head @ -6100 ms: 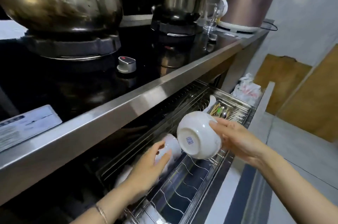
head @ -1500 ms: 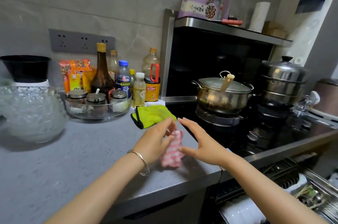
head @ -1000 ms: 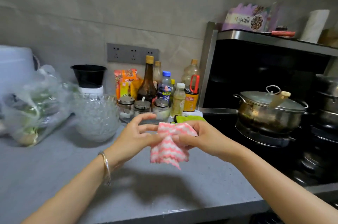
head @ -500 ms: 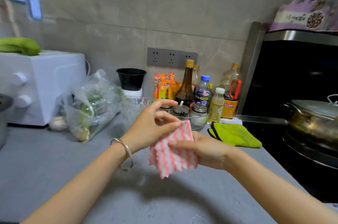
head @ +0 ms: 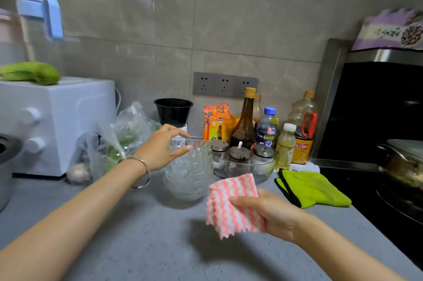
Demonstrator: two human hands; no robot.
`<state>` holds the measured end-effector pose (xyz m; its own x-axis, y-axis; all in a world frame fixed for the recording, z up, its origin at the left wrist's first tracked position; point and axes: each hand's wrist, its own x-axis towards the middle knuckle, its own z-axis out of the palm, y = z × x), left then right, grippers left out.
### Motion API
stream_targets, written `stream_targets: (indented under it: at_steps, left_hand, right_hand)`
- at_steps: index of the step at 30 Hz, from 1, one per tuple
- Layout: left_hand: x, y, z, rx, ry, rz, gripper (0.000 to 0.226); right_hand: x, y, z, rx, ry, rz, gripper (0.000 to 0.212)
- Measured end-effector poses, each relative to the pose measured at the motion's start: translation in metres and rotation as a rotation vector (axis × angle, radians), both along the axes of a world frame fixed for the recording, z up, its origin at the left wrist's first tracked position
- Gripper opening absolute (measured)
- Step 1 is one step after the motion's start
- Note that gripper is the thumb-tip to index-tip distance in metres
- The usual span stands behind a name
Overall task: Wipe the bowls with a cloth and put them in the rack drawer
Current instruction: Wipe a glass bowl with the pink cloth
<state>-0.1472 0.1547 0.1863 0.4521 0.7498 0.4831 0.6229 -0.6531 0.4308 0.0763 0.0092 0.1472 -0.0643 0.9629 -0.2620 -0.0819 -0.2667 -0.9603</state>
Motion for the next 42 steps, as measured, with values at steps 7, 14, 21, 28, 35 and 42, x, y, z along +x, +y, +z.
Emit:
stream_targets:
  at_steps: [7,14,21,28,35,42]
  left_hand:
    - [-0.001,0.01,0.008,-0.085,0.029,-0.113,0.002]
    - [0.0,0.011,0.006,-0.033,-0.037,-0.133,0.007]
    - [0.01,-0.006,0.021,0.069,-0.226,-0.147,0.01]
    - [0.055,-0.053,0.035,0.048,-0.4,-0.251,0.016]
    - [0.111,-0.097,0.013,-0.134,-0.571,-0.455,0.017]
    - [0.181,-0.154,-0.032,-0.308,-0.619,-0.535,0.028]
  right_hand:
    - [0.002,0.002,-0.006,-0.031,-0.015,0.0,0.012]
    - [0.007,-0.001,-0.008,-0.055,-0.021,0.017,0.02]
    - [0.021,-0.012,-0.001,-0.019,-0.016,-0.029,0.015]
    - [0.051,-0.037,0.013,0.052,0.03,-0.121,0.013]
    - [0.105,-0.09,0.013,0.095,0.156,-0.291,0.028]
    - [0.149,-0.119,0.025,0.318,0.053,-0.499,0.052]
